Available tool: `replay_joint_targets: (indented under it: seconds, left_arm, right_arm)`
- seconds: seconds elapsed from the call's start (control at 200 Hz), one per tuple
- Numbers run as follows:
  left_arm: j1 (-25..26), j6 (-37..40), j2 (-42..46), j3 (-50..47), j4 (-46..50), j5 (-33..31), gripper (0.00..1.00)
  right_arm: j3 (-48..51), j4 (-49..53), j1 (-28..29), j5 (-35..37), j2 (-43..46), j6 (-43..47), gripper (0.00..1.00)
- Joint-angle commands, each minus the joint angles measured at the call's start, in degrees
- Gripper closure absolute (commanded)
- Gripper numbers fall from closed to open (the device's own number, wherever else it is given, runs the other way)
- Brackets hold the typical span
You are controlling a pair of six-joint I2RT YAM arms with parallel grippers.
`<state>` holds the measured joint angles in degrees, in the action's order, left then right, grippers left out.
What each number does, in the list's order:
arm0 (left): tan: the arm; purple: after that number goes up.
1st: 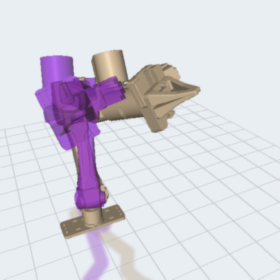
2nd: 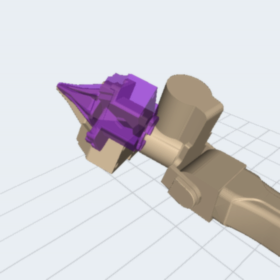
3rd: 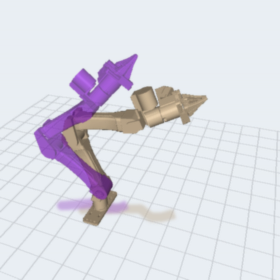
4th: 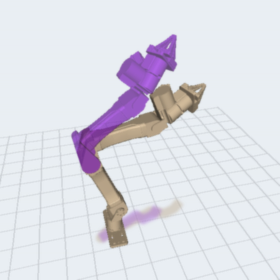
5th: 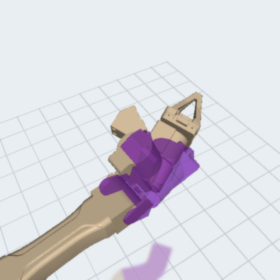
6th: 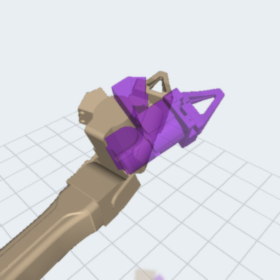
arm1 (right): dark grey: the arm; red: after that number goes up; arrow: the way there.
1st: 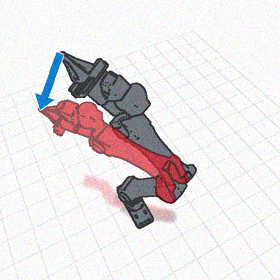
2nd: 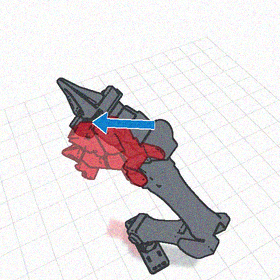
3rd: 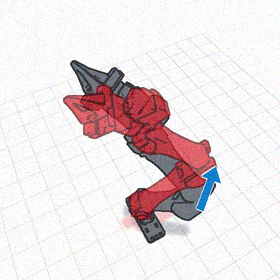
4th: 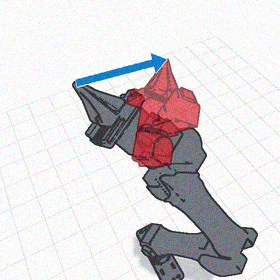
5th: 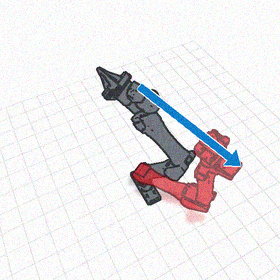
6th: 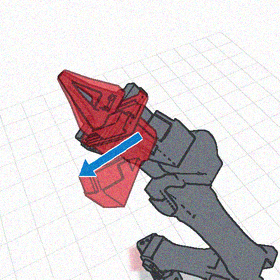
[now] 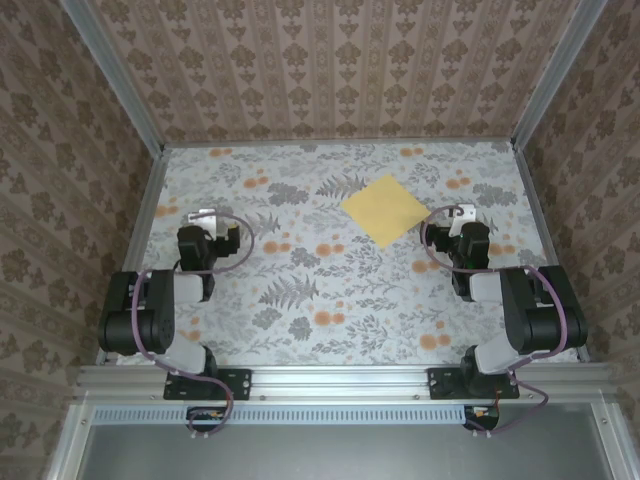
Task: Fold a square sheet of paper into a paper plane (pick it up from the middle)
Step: Move the square sheet of paper to the center of the table.
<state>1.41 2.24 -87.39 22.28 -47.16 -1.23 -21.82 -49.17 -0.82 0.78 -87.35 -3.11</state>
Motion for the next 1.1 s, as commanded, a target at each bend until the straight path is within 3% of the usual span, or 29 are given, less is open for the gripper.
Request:
replay_joint_targets:
  seconds: [0.0,0.93,1.095]
  left_arm:
    - [-0.39,0.91,-0.64,1.18,-1.32,0.84,0.00]
    - [-0.44,0.30,-0.15,0.71,-1.88,-0.49,0.00]
    - [-0.46,-1.29,5.89,-0.05,2.14,-4.54,0.00]
  right_arm:
    - [-1.12,-1.37,0.27,-1.03,-0.63,0.72,0.00]
    - [-0.98,-1.49,0.29,-0.98,-0.50,0.76,0.00]
    - [-2.74,7.01,0.29,3.79,5.73,-1.05,0.00]
